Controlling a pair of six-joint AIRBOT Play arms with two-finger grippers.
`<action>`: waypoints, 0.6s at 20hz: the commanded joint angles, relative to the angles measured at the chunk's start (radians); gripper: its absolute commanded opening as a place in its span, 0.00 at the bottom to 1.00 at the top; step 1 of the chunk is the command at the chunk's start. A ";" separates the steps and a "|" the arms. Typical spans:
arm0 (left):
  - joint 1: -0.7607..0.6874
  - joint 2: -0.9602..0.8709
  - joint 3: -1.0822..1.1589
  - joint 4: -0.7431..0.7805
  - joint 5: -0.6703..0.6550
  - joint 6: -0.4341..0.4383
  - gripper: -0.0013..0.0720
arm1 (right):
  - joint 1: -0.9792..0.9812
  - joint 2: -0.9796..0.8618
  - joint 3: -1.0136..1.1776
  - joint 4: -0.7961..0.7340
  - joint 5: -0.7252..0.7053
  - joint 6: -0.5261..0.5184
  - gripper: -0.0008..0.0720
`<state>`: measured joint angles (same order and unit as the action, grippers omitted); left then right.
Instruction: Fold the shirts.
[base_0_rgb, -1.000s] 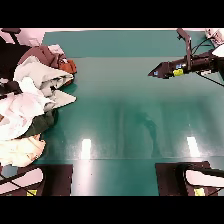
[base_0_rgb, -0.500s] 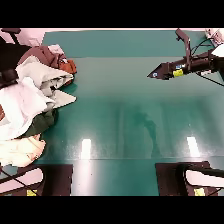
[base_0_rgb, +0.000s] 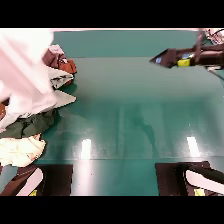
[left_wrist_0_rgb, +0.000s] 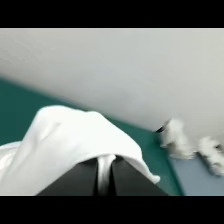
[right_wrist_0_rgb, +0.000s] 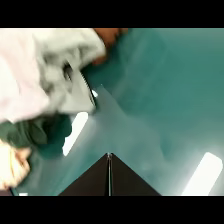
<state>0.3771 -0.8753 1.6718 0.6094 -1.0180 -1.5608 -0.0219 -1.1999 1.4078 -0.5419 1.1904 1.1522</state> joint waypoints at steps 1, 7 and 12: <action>0.000 0.028 0.070 -0.372 0.121 0.043 0.05 | -0.032 0.193 0.001 0.073 -0.135 0.046 0.04; -0.395 -0.051 0.069 -0.410 0.119 0.079 0.05 | -0.231 0.497 0.001 0.071 -0.505 0.063 0.04; -0.836 -0.208 0.069 -0.026 0.270 0.066 0.05 | -0.529 0.563 0.000 -0.058 -0.333 0.137 0.04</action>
<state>-0.2474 -1.0039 1.7393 0.3969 -0.8219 -1.4784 -0.4175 -0.6827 1.4086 -0.5026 0.8108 1.2251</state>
